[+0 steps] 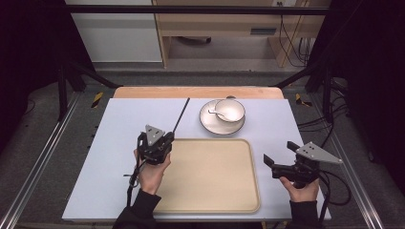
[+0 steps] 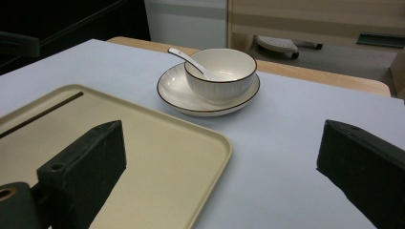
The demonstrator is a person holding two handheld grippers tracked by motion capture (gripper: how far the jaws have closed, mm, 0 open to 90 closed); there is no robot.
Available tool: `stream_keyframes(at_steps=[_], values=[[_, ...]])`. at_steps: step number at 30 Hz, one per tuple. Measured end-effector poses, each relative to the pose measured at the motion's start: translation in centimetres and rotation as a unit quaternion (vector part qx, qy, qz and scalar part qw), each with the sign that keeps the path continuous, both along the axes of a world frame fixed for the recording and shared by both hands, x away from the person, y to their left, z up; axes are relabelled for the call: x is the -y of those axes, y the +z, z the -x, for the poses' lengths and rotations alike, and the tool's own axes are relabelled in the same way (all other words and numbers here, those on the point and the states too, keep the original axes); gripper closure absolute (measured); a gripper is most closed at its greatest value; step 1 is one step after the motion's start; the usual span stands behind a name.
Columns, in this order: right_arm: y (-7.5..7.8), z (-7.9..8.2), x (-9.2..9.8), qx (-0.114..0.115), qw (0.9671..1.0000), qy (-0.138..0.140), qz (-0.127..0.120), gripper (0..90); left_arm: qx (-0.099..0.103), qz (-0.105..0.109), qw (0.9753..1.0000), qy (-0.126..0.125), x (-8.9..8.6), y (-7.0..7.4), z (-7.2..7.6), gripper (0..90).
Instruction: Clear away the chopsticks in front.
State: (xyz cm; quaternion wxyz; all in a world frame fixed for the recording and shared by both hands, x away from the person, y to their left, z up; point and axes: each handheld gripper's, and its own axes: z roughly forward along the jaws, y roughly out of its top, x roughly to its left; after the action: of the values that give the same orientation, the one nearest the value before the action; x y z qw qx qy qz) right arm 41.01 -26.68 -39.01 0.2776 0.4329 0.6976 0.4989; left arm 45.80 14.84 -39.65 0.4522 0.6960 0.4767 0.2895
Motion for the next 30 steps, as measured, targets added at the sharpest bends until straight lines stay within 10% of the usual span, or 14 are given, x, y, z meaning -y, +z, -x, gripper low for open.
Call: stream_keyframes(at_steps=[15,30], values=[[-0.1,-0.1,-0.4,-0.005,1.0000,0.003,0.002,2.8,0.003,0.028,0.9991,0.032,-1.2,-3.1,5.7,85.4],[-0.4,-0.2,-0.7,-0.008,0.9999,0.006,0.006,2.8,-0.027,0.048,0.9965,0.063,-2.4,-6.0,7.8,85.4]])
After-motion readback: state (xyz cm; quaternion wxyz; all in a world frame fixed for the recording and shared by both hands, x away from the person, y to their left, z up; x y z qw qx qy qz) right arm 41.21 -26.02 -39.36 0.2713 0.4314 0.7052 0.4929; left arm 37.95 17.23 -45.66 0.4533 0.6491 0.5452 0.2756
